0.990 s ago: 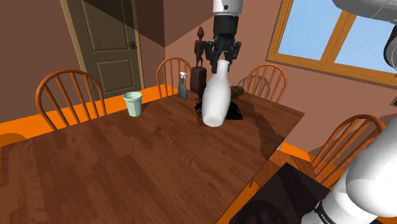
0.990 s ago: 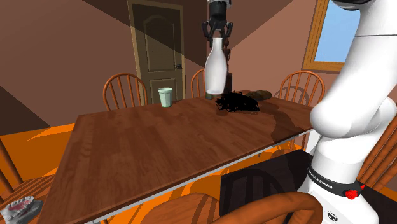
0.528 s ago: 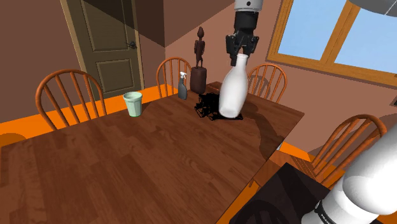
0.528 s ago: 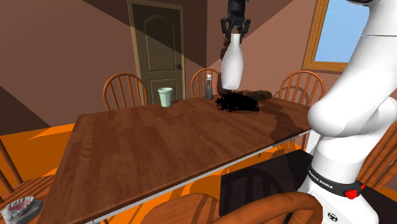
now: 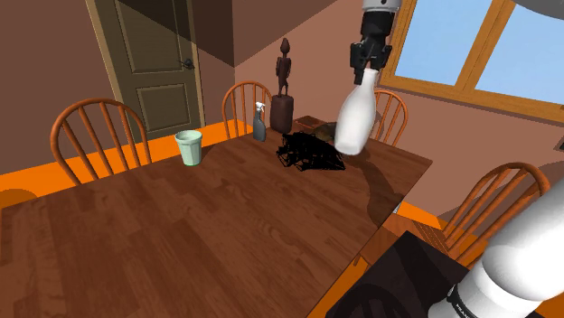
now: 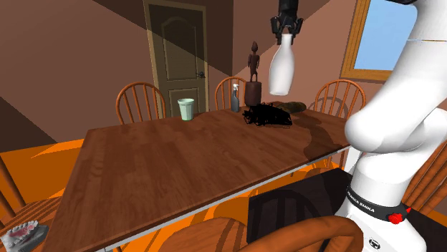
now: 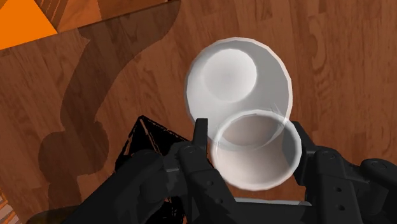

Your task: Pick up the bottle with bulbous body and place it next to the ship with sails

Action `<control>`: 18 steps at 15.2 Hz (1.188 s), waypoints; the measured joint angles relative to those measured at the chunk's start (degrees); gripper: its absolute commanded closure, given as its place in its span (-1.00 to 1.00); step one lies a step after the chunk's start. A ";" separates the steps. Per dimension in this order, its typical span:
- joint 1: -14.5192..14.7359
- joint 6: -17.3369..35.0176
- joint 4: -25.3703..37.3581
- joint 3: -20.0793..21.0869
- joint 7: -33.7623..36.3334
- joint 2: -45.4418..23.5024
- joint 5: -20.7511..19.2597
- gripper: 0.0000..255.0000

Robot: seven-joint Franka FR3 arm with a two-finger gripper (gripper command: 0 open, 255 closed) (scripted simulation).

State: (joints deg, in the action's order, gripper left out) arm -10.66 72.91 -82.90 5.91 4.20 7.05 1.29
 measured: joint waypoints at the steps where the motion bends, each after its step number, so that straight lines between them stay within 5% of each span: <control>1: -0.52 -0.19 0.62 -0.69 -1.26 -0.44 -0.20 1.00; 13: -8.50 -6.23 14.57 -9.88 -18.78 -8.39 -1.68 1.00; 18: -8.74 -1.85 8.23 -10.11 -19.38 -6.45 -1.86 1.00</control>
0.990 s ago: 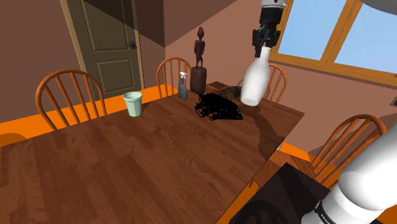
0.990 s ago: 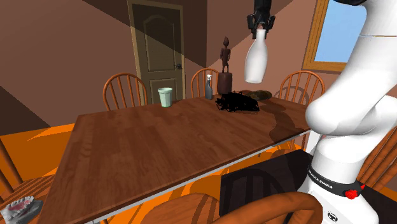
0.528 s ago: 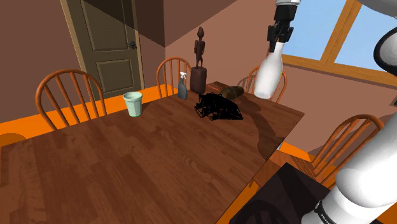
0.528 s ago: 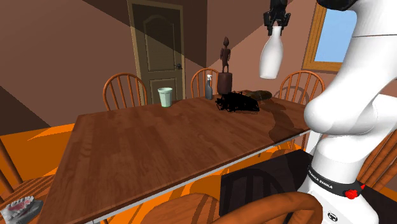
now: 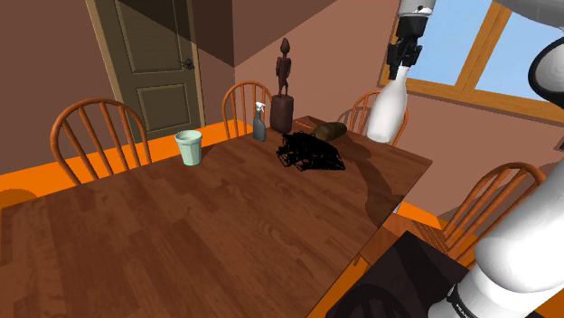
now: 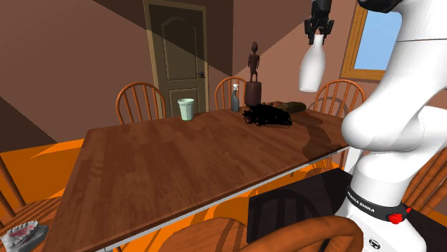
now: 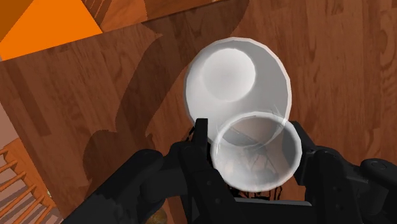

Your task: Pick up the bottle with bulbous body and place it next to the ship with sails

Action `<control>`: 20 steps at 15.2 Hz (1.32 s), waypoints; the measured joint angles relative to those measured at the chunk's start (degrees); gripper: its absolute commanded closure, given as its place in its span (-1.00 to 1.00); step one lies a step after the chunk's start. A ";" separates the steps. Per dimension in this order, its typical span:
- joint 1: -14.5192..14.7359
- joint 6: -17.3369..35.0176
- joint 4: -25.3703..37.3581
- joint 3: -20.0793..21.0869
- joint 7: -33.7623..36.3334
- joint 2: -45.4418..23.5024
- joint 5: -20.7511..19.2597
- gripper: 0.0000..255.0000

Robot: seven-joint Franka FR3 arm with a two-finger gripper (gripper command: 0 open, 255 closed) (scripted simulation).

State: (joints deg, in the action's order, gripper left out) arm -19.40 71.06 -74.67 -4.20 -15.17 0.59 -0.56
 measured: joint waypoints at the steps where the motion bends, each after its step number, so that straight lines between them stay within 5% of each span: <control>1: 0.01 0.93 -1.47 0.01 0.01 0.54 -0.04 1.00; 20: 0.13 17.54 -24.68 0.21 0.54 7.14 -0.45 1.00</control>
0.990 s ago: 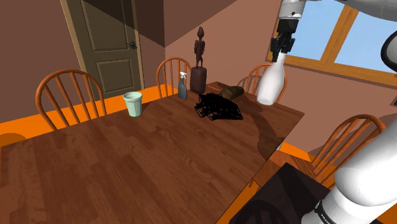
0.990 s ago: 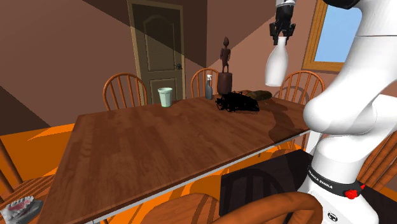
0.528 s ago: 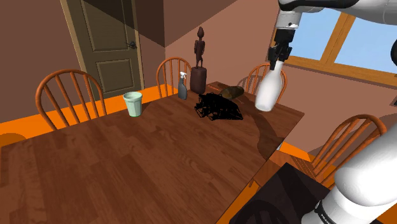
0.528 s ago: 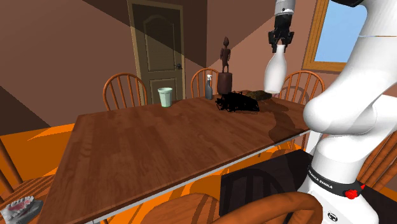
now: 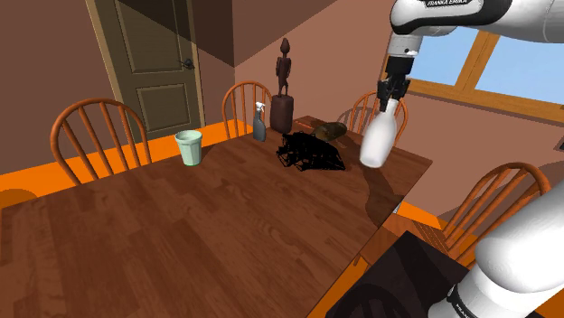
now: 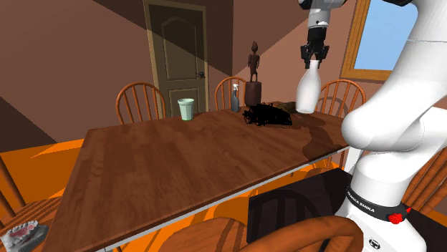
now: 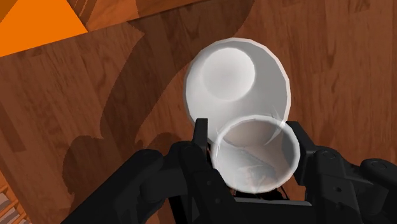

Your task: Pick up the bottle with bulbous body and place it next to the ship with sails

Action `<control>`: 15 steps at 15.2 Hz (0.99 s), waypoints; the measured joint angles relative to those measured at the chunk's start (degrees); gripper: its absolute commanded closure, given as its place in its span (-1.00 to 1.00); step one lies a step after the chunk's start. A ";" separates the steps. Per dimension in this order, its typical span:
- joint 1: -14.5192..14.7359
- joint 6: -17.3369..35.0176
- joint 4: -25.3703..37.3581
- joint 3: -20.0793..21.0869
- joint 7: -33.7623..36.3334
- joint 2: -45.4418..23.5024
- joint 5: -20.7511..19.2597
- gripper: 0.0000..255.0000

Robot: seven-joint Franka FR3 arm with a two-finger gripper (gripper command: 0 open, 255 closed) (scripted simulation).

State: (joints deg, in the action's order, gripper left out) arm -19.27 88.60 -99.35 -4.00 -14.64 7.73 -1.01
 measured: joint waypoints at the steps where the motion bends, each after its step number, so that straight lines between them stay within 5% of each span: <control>1: -0.01 0.75 -0.85 -0.01 0.00 0.10 -0.01 1.00; 15: -0.04 11.67 -12.70 -0.04 0.15 1.03 -0.10 1.00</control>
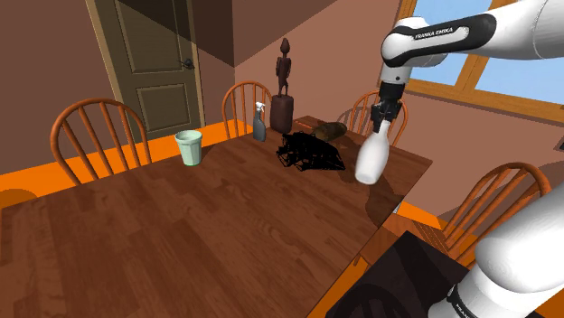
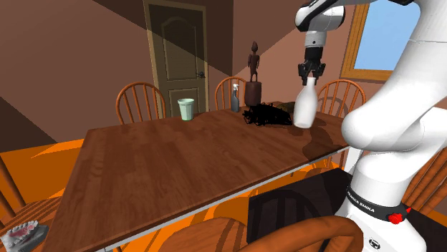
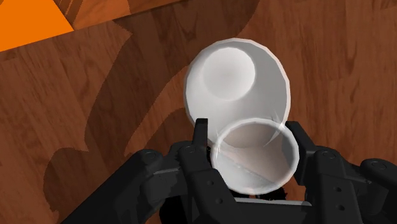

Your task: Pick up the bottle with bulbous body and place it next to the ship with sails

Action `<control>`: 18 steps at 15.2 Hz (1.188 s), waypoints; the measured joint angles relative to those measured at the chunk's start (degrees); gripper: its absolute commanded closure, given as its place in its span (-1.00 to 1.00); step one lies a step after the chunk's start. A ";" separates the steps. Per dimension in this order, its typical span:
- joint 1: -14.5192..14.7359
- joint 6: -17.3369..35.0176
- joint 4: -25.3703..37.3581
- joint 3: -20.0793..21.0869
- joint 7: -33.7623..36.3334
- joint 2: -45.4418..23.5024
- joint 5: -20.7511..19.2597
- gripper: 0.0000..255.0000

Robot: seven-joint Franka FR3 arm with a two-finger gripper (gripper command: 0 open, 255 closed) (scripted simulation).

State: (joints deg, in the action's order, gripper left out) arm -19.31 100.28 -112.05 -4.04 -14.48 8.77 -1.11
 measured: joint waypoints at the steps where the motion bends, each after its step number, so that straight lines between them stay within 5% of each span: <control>1: -0.02 0.72 -0.77 -0.02 -0.02 0.05 -0.02 1.00; 18: -0.09 14.03 -11.64 -0.17 -0.05 -2.41 0.06 1.00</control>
State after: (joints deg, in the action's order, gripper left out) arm -19.39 114.31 -123.69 -4.21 -14.53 6.35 -1.05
